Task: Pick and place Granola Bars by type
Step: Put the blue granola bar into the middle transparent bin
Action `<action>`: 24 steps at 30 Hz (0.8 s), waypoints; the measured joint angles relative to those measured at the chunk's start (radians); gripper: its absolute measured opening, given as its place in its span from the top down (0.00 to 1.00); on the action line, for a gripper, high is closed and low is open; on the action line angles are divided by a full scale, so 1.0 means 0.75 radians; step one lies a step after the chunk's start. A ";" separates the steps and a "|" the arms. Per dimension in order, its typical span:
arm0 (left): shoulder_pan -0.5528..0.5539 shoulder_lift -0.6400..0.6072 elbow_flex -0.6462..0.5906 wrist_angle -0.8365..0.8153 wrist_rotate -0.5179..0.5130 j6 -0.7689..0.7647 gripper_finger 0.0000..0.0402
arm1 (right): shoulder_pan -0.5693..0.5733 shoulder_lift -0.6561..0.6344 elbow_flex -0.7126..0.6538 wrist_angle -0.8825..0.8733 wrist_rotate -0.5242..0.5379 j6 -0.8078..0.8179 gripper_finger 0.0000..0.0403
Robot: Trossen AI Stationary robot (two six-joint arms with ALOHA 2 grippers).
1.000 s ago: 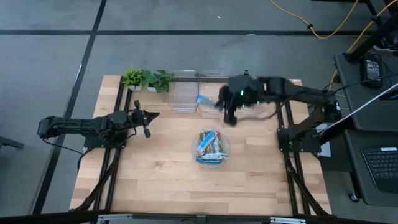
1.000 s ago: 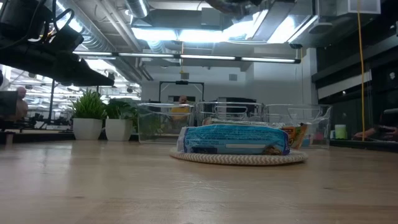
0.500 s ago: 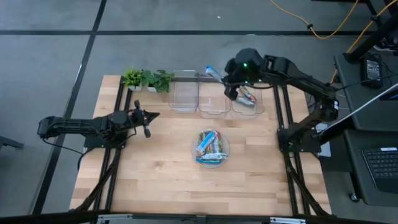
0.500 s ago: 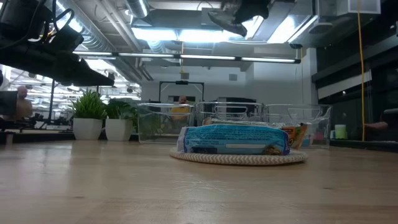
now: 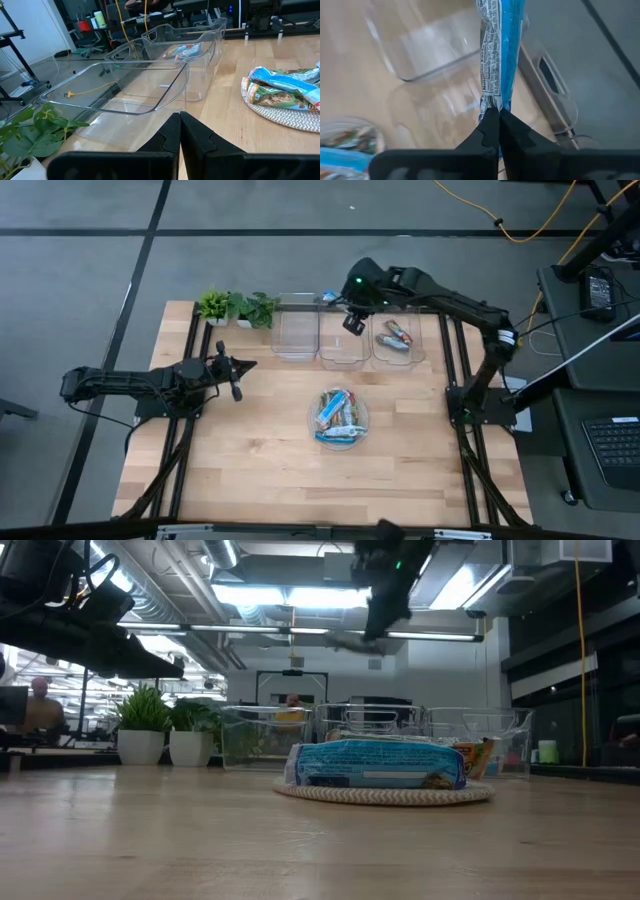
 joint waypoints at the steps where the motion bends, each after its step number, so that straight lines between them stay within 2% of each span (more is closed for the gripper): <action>1: 0.000 0.000 0.000 0.000 0.001 0.000 0.99 | -0.012 0.025 0.000 0.000 -0.002 -0.001 0.98; 6: 0.000 0.000 0.000 0.000 0.001 0.000 0.99 | -0.056 0.126 0.000 -0.001 -0.060 -0.006 0.98; 24: 0.000 0.000 0.000 0.000 0.001 0.000 0.99 | -0.115 0.381 0.000 -0.017 -0.058 -0.038 0.98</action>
